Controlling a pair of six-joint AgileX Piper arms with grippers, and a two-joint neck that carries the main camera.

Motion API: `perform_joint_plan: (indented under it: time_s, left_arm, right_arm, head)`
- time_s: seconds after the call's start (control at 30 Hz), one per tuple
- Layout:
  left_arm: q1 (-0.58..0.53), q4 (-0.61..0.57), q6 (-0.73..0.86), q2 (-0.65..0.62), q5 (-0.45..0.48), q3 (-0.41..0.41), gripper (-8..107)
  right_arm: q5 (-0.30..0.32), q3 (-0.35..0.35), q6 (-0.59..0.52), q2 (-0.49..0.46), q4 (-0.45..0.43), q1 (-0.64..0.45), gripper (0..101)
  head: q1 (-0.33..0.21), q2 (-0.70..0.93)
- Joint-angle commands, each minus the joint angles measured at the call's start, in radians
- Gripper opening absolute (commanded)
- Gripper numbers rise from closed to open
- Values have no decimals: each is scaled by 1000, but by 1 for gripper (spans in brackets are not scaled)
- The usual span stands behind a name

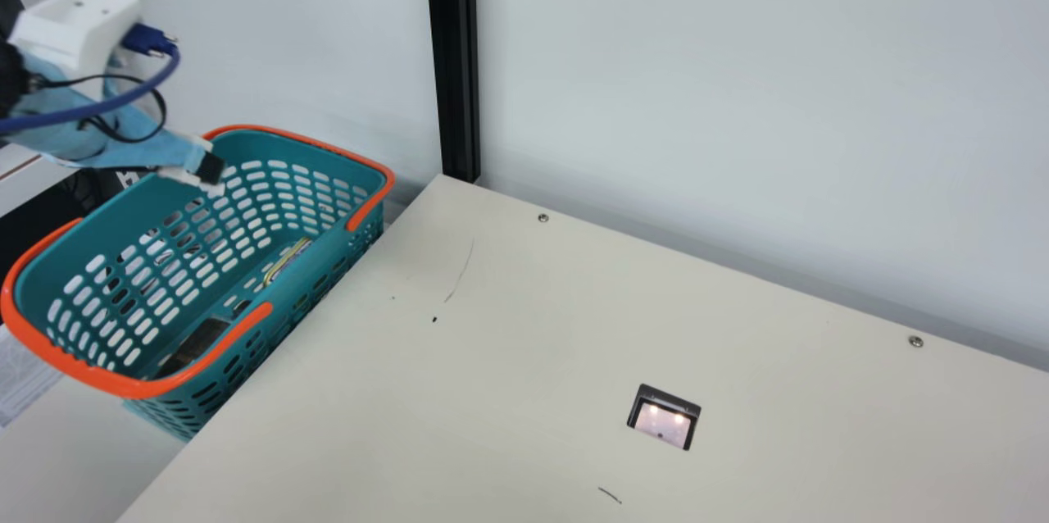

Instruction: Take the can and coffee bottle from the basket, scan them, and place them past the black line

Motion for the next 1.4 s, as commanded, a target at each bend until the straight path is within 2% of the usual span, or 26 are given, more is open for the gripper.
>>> perform_joint_plan:
  time_s: [0.0, 0.3, 0.33, 0.43, 0.8, 1.03, 1.37]
  left_arm:
    - [-7, -3, 23, 91, 15, -24, 90]
    - [-16, -11, 74, 318, -8, -105, 90]
    - [-15, -12, 76, 263, 2, -95, 90]
    - [-15, -12, 76, 317, -4, -104, 90]
    - [-20, -4, 66, 337, -5, -120, 90]
    - [-26, -4, 65, 429, 37, -225, 90]
    - [-24, -89, 175, 567, 88, -382, 90]
  right_arm:
    - [0, 0, 0, 0, 0, 0, 101]
    - [0, 0, 0, 0, 0, 0, 101]
    - [0, 0, 0, 0, 0, 0, 101]
    - [0, 0, 0, 0, 0, 0, 101]
    - [0, 0, 0, 0, 0, 0, 101]
    - [0, 0, 0, 0, 0, 0, 101]
    - [0, 0, 0, 0, 0, 0, 101]
  head:
    - [-37, 10]
    - [-37, 10]
    - [-37, 10]
    - [-37, 10]
    - [-37, 10]
    - [-37, 10]
    - [-37, 10]
